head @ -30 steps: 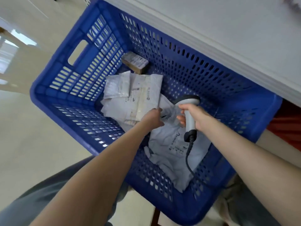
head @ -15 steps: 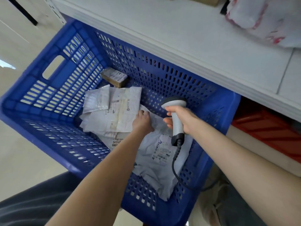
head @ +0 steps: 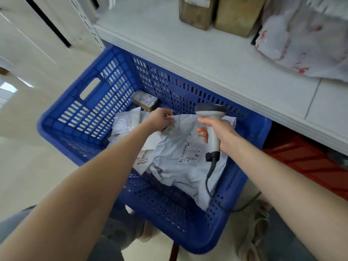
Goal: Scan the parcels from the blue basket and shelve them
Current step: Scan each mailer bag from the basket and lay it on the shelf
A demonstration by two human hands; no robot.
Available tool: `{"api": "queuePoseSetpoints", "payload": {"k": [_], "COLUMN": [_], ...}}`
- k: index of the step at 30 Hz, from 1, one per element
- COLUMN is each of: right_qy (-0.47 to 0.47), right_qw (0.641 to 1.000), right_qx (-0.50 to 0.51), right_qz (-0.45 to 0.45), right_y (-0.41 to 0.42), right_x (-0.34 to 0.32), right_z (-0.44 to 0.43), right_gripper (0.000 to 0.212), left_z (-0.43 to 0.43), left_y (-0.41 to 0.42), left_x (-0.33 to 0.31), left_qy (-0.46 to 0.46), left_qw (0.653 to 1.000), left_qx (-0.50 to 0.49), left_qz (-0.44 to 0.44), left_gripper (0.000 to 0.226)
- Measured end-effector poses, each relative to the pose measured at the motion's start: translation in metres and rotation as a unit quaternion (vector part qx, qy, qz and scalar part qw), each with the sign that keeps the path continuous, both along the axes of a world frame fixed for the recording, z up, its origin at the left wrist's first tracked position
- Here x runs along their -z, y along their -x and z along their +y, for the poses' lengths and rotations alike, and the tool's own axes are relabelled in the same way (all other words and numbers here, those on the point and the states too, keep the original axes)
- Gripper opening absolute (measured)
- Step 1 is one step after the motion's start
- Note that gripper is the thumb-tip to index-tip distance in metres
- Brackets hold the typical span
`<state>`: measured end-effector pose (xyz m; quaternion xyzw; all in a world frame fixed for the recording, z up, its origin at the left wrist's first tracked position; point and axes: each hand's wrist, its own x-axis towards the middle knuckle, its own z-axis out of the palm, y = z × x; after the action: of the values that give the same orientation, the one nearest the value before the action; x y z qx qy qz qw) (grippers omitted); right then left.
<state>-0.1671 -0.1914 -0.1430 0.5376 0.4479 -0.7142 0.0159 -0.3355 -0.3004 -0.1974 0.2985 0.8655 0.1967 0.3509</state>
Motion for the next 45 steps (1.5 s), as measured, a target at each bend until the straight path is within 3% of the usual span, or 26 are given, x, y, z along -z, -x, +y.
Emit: {"api": "queuePoseSetpoints", "payload": {"k": [7,10,12,17,22,25,28,30,32,35,39,41,43,45], "right_qy": [-0.12,-0.161,-0.196,-0.235,-0.225,-0.188,-0.154,-0.135,-0.129,-0.109,-0.058,-0.045,-0.04,-0.036], "right_qw": [0.986,0.978,0.97,0.957,0.964,0.968,0.964,0.96,0.957,0.958,0.96,0.96,0.958,0.956], "right_qx": [0.039,0.053,0.052,0.009,0.023,0.085,0.152,0.18,0.192,0.193,0.191,0.19,0.195,0.207], "right_qz": [0.106,0.122,0.138,0.17,0.137,0.14,0.152,0.165,0.174,0.18,0.198,0.203,0.207,0.204], "right_y": [-0.021,-0.037,-0.043,-0.044,-0.044,-0.049,-0.058,-0.065,-0.074,-0.085,-0.101,-0.107,-0.113,-0.119], "right_x": [-0.101,-0.129,-0.143,-0.167,-0.167,-0.171,-0.18,-0.187,-0.193,-0.199,-0.204,-0.207,-0.208,-0.208], "right_z": [-0.014,-0.023,-0.031,-0.057,-0.066,-0.063,-0.051,-0.042,-0.034,-0.027,-0.017,-0.011,-0.006,-0.001], "right_gripper": [0.008,0.014,0.021,0.015,0.017,0.023,0.019,0.018,0.018,0.019,0.014,0.013,0.014,0.013], "left_z": [-0.022,-0.04,-0.053,-0.055,-0.037,-0.038,-0.062,-0.083,-0.098,-0.108,-0.101,-0.095,-0.091,-0.085], "left_y": [-0.003,-0.008,-0.014,-0.043,-0.068,-0.079,-0.088,-0.092,-0.097,-0.099,-0.094,-0.09,-0.092,-0.091], "left_x": [-0.125,-0.165,-0.189,-0.238,-0.278,-0.278,-0.261,-0.242,-0.224,-0.205,-0.2,-0.2,-0.208,-0.216], "left_qy": [-0.106,-0.127,-0.132,-0.139,-0.112,-0.163,-0.296,-0.31,-0.272,-0.236,-0.249,-0.305,-0.34,-0.349], "left_qw": [0.991,0.986,0.986,0.975,0.943,0.917,0.872,0.85,0.868,0.892,0.88,0.856,0.842,0.831], "left_qx": [-0.038,-0.044,-0.015,0.119,0.196,0.117,-0.076,-0.176,-0.244,-0.352,-0.404,-0.411,-0.406,-0.414], "left_qz": [0.078,0.096,0.099,0.124,0.244,0.344,0.383,0.389,0.337,0.159,-0.022,-0.072,-0.099,-0.124], "left_gripper": [0.007,0.023,0.021,0.012,0.018,0.037,0.058,0.064,0.073,0.093,0.103,0.072,0.016,0.016]}}
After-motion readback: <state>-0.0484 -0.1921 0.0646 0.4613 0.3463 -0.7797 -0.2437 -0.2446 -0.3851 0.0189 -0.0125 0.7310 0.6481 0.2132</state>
